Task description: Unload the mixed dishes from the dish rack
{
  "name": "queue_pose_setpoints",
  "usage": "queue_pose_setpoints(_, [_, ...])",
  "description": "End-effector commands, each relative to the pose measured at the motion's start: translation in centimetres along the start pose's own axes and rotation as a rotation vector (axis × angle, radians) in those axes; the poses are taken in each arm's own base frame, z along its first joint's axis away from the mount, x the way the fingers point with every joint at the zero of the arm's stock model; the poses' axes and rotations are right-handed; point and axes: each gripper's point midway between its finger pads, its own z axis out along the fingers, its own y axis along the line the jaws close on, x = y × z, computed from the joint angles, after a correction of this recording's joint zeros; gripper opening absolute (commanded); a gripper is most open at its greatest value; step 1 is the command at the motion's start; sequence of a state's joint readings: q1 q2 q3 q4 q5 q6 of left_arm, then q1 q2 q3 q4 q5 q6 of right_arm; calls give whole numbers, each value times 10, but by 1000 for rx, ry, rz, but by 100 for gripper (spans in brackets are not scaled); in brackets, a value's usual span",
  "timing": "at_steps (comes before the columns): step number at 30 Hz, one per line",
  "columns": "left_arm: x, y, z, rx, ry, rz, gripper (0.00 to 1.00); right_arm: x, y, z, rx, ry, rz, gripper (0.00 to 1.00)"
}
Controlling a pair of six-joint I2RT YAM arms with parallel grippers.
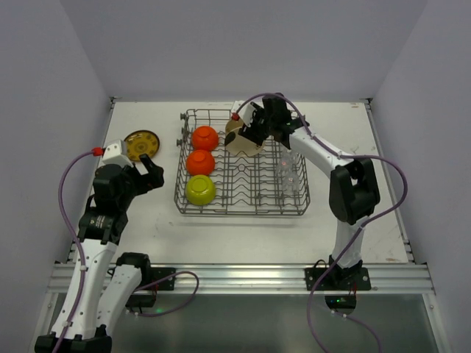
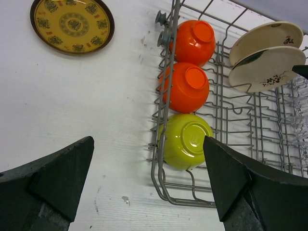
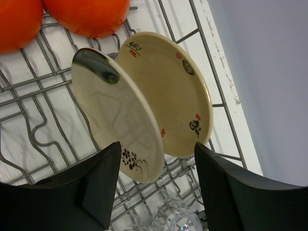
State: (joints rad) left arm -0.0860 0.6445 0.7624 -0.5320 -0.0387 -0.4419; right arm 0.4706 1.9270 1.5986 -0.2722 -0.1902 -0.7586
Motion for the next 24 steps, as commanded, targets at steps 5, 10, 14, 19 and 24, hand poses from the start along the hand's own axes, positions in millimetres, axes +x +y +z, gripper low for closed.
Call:
queue_pose_setpoints(5, [0, -3, 2, 20, 5, 34, 100, -12, -1, 19, -6, -95, -101, 57])
queue_pose_setpoints(10, [-1, -5, 1, 33, -3, 35, 100, -9, -4, 25, 7, -92, -133, 43])
queue_pose_setpoints(14, [0, -5, 1, 35, -1, 35, 100, -5, -7, 27, 10, -81, -161, 35])
queue_pose_setpoints(19, [-1, -6, 0, 37, -7, 35, 100, -1, -5, 26, -3, -76, -171, 27])
queue_pose_setpoints(24, [0, -6, 0, 38, -5, 36, 100, -1, -5, 22, -2, -68, -180, 16])
